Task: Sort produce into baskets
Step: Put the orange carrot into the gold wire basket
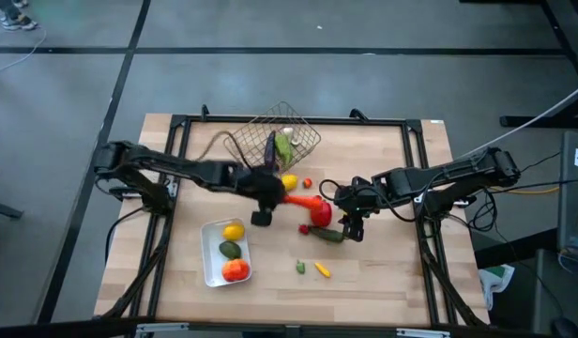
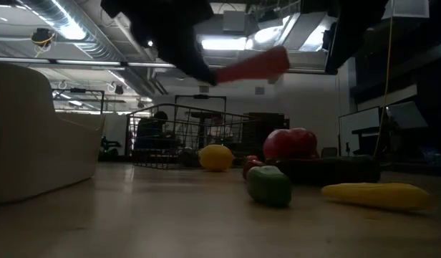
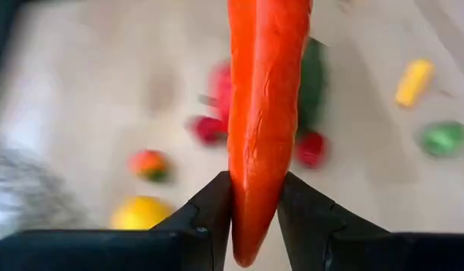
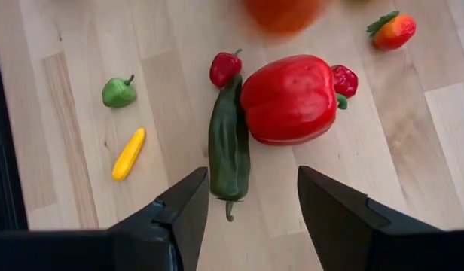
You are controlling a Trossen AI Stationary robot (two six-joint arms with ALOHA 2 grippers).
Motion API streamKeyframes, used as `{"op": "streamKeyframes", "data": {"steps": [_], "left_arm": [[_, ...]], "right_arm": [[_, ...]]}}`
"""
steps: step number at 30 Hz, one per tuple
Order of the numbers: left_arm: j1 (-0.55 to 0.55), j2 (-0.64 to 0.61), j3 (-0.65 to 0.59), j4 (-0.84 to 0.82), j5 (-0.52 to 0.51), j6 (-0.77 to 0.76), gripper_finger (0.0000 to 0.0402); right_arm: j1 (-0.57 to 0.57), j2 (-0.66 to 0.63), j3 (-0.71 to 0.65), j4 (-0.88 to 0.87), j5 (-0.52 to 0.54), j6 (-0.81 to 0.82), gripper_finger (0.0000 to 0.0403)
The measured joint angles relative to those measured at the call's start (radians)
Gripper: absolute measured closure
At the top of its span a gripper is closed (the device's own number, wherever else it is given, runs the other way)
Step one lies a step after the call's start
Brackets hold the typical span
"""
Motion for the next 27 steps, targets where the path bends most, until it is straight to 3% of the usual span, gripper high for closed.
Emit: {"op": "streamKeyframes", "data": {"steps": [6, 10, 19, 27], "left_arm": [[0.122, -0.108, 0.000, -0.020, -0.116, 0.080, 0.0304], [0.231, -0.128, 0.000, -0.016, -0.126, 0.081, 0.0304], [0.450, -0.072, 0.000, -0.028, -0.126, 0.016, 0.0304], [0.537, 0.018, 0.000, -0.028, -0.125, -0.048, 0.0304]], "right_arm": [[0.000, 0.000, 0.000, 0.002, 0.000, 0.000, 0.0200], [0.000, 0.000, 0.000, 0.003, 0.000, 0.000, 0.0200], [0.000, 0.000, 0.000, 0.002, 0.000, 0.000, 0.0200], [0.000, 0.000, 0.000, 0.013, 0.000, 0.003, 0.0200]]}}
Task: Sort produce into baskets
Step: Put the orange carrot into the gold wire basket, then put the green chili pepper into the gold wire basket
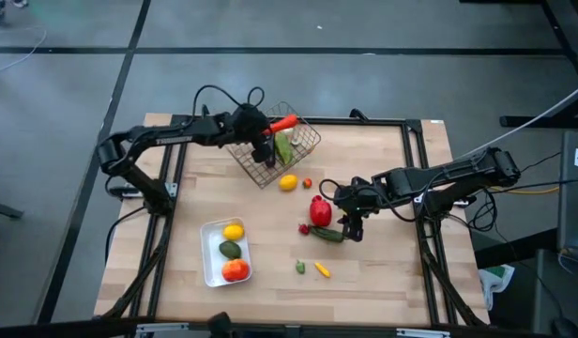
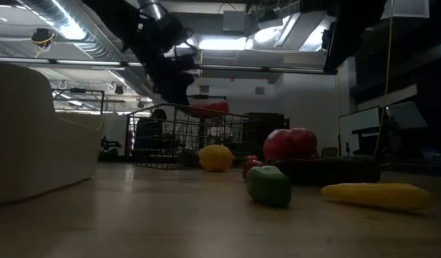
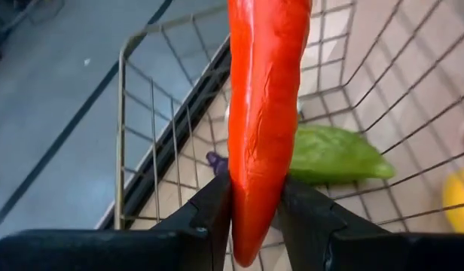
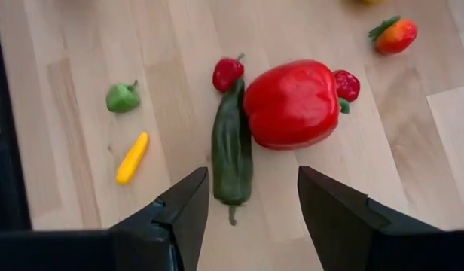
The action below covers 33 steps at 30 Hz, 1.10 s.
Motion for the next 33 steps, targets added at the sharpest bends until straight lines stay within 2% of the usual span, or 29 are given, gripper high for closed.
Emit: {"op": "streamKeyframes", "data": {"steps": [8, 15, 19, 28, 33], "left_arm": [[0.026, 0.058, 0.000, 0.000, 0.000, -0.001, 0.0304], [0.026, 0.063, 0.000, 0.002, 0.001, 0.021, 0.0303], [0.030, 0.063, 0.000, 0.002, 0.000, -0.002, 0.0300], [0.031, 0.063, 0.000, 0.002, 0.000, -0.009, 0.0224], [0.030, 0.063, 0.000, 0.002, 0.000, -0.007, 0.0203]], "right_arm": [[0.007, 0.000, 0.000, 0.035, -0.082, 0.072, 0.0200], [0.079, 0.011, 0.000, 0.035, -0.051, 0.072, 0.0200], [0.122, 0.042, 0.000, 0.031, 0.014, 0.072, 0.0200], [0.152, 0.145, 0.000, 0.027, 0.064, 0.072, 0.0200], [0.149, 0.216, 0.000, 0.025, 0.064, 0.072, 0.0200]]}}
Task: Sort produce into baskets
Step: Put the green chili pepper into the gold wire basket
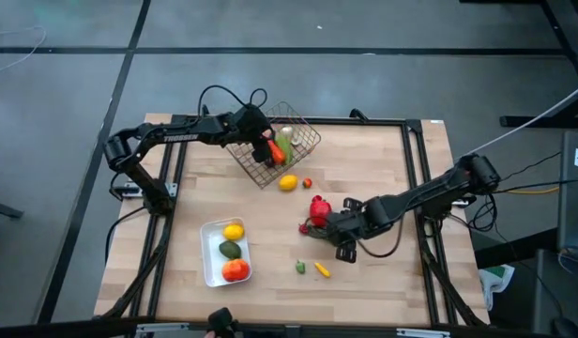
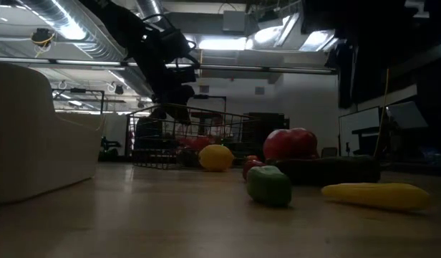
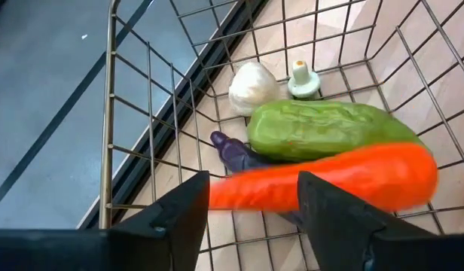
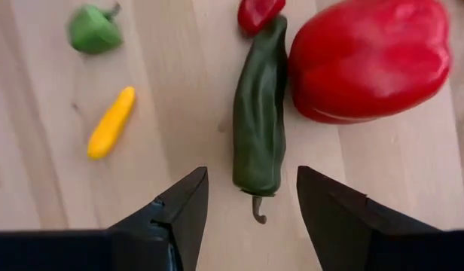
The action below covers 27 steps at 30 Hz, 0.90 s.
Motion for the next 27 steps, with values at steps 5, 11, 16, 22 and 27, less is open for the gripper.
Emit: {"op": "streamKeyframes", "data": {"steps": [5, 11, 16, 22, 27], "left_arm": [[0.000, 0.000, 0.000, 0.000, 0.000, 0.000, 0.0200], [0.000, 0.000, 0.000, 0.000, 0.000, 0.001, 0.0201], [0.000, 0.000, 0.000, 0.000, 0.000, 0.001, 0.0203], [0.000, 0.000, 0.000, 0.000, 0.000, 0.001, 0.0203], [0.000, 0.000, 0.000, 0.002, 0.000, 0.002, 0.0204]], "right_arm": [[0.000, 0.071, 0.000, -0.001, 0.000, -0.003, 0.0200], [0.000, 0.141, 0.000, -0.022, 0.039, -0.007, 0.0200], [0.000, 0.172, 0.000, -0.029, 0.050, -0.011, 0.0200], [-0.002, 0.191, 0.000, -0.014, 0.051, -0.039, 0.0200], [-0.009, 0.214, 0.000, 0.005, 0.025, -0.073, 0.0200]]}}
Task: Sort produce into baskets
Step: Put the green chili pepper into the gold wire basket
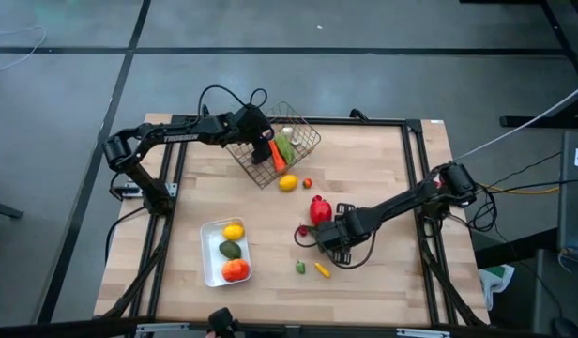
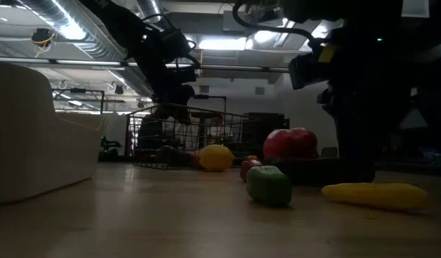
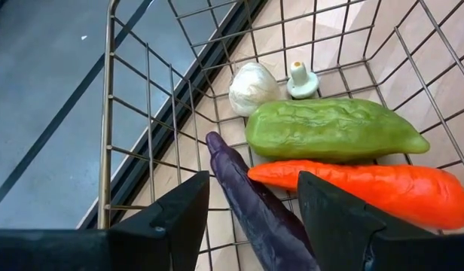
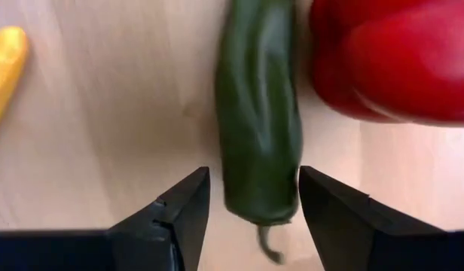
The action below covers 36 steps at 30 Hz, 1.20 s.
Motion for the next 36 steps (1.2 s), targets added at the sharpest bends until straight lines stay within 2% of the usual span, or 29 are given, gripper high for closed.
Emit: {"op": "streamKeyframes", "data": {"steps": [7, 17, 27, 36], "left_arm": [[0.000, 0.000, 0.000, 0.001, 0.000, 0.000, 0.0204], [0.000, 0.000, 0.000, 0.001, 0.000, 0.000, 0.0204], [0.000, 0.000, 0.000, 0.001, 0.000, 0.000, 0.0204], [0.000, 0.000, 0.000, 0.001, 0.000, 0.000, 0.0204]], "right_arm": [[-0.034, 0.012, 0.000, 0.016, -0.062, -0.048, 0.0200], [-0.045, 0.013, 0.000, 0.019, -0.081, -0.071, 0.0202], [-0.045, 0.012, 0.000, 0.017, -0.081, -0.071, 0.0273], [-0.043, 0.012, 0.043, -0.038, -0.090, -0.104, 0.0267]]}}
